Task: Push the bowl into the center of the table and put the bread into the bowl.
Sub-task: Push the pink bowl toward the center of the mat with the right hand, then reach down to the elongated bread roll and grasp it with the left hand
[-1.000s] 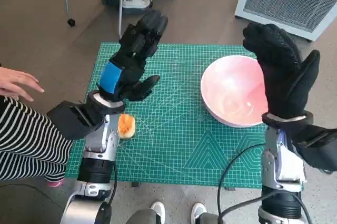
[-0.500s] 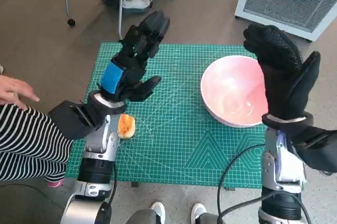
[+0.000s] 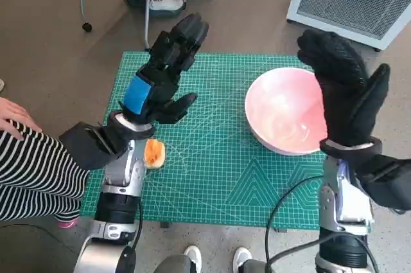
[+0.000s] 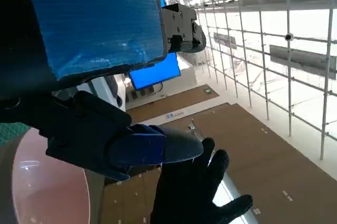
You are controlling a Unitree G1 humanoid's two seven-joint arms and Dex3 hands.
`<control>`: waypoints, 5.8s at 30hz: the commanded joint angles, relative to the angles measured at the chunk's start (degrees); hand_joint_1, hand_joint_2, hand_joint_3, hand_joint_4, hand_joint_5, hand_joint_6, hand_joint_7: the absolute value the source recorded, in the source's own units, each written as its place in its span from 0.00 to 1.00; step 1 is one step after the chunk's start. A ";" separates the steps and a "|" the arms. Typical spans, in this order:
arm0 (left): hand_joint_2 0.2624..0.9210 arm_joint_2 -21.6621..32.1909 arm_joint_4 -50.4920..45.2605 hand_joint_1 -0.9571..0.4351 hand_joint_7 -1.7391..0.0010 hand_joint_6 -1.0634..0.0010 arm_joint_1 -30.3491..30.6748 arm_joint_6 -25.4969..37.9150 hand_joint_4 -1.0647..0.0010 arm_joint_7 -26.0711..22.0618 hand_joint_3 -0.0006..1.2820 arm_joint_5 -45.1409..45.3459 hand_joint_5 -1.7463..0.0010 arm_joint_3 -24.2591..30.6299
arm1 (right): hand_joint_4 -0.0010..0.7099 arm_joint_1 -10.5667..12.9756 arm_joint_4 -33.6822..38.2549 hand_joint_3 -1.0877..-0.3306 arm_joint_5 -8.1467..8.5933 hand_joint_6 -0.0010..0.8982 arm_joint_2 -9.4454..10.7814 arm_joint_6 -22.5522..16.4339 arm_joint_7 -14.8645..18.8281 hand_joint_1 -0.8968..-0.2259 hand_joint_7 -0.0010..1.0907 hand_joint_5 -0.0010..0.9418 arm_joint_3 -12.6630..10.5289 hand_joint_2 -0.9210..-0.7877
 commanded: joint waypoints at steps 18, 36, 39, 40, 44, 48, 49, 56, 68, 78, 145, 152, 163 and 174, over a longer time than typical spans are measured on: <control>1.00 -0.27 4.35 0.25 0.79 1.00 -0.55 -3.25 0.92 -0.28 0.29 -0.69 0.99 2.30 | 0.20 -1.43 23.60 0.41 -4.60 0.03 -7.84 -10.79 -8.35 0.31 0.39 0.00 -12.49 0.00; 1.00 -0.38 5.26 0.25 0.79 1.00 -0.95 -3.88 0.92 -0.51 0.29 -0.87 0.99 2.50 | 0.15 -7.38 49.96 0.33 -4.69 0.01 -11.61 -11.47 -9.52 0.45 0.34 0.00 -14.51 0.00; 1.00 -0.35 5.39 0.25 0.79 1.00 -1.08 -3.88 0.92 -0.52 0.29 -0.83 0.99 2.55 | 0.16 -8.76 53.73 0.31 -4.72 0.02 -11.54 -11.01 -9.74 0.46 0.34 0.00 -14.38 0.00; 1.00 -0.34 5.48 0.25 0.79 1.00 -1.11 -3.95 0.92 -0.53 0.29 -0.79 0.99 2.55 | 0.16 -9.21 55.01 0.31 -4.77 0.02 -11.43 -10.79 -9.88 0.46 0.34 0.01 -14.30 0.00; 1.00 -0.27 5.61 0.25 0.78 1.00 -1.15 -4.09 0.91 -0.60 0.29 -0.69 0.99 2.56 | 0.16 -10.76 58.99 0.29 -4.54 0.03 -11.03 -9.96 -10.01 0.45 0.34 0.01 -14.30 0.00; 1.00 -0.26 5.36 0.25 0.78 1.00 -1.07 -3.97 0.91 -0.66 0.29 -0.70 0.99 2.52 | 0.16 -12.13 61.95 0.27 -3.75 0.04 -10.16 -8.84 -9.76 0.48 0.33 0.00 -14.73 0.00; 1.00 -0.19 5.28 0.25 0.78 1.00 -1.02 -3.92 0.91 -0.71 0.29 -0.72 0.99 2.54 | 0.16 -12.63 62.83 0.27 -3.38 0.05 -9.70 -8.26 -9.52 0.48 0.33 0.00 -14.95 0.00; 1.00 0.34 4.49 0.24 0.78 1.00 -0.56 -3.50 0.91 -0.73 0.29 -0.78 0.99 2.71 | 0.17 -14.54 65.78 0.32 -2.13 0.10 -7.56 -5.90 -7.57 0.46 0.27 0.00 -15.67 0.00; 1.00 1.37 4.07 0.23 0.78 1.00 0.58 -3.58 0.91 -0.78 0.28 -0.86 0.99 3.30 | 0.20 -16.96 67.38 0.36 -2.32 0.13 -4.17 -3.99 -4.34 0.45 0.24 0.01 -14.62 0.00; 1.00 1.93 3.72 0.23 0.77 1.00 1.33 -3.82 0.90 -0.43 0.27 -0.68 0.99 3.73 | 0.20 -19.18 68.09 0.33 -2.81 0.13 -2.26 -2.77 -2.67 0.44 0.22 0.01 -13.34 0.00; 1.00 0.82 0.34 0.22 0.79 0.99 2.15 -2.22 0.90 2.81 0.28 0.90 1.00 0.95 | 0.19 -19.13 50.28 0.29 -4.22 0.18 1.61 -13.35 4.91 0.39 0.14 0.01 -8.19 0.00; 1.00 0.20 -0.87 0.22 0.77 1.00 0.10 -0.81 0.90 3.47 0.29 1.52 1.00 -0.11 | 0.21 -12.89 34.62 0.31 -5.79 0.20 0.98 -14.37 5.72 0.36 0.16 0.01 -3.99 0.00; 1.00 0.06 -3.35 0.21 0.74 1.00 -2.78 0.80 0.90 3.15 0.31 1.75 1.00 -1.59 | 0.24 -6.03 16.10 0.36 -3.53 0.24 0.63 -9.79 6.24 0.31 0.19 0.02 -0.17 0.00; 1.00 0.52 -2.17 0.22 0.74 1.00 -5.32 -0.05 0.90 0.39 0.31 0.66 0.99 -1.78 | 0.23 -3.33 7.30 0.39 -0.69 0.22 1.08 -3.32 6.79 0.28 0.19 0.01 2.26 0.00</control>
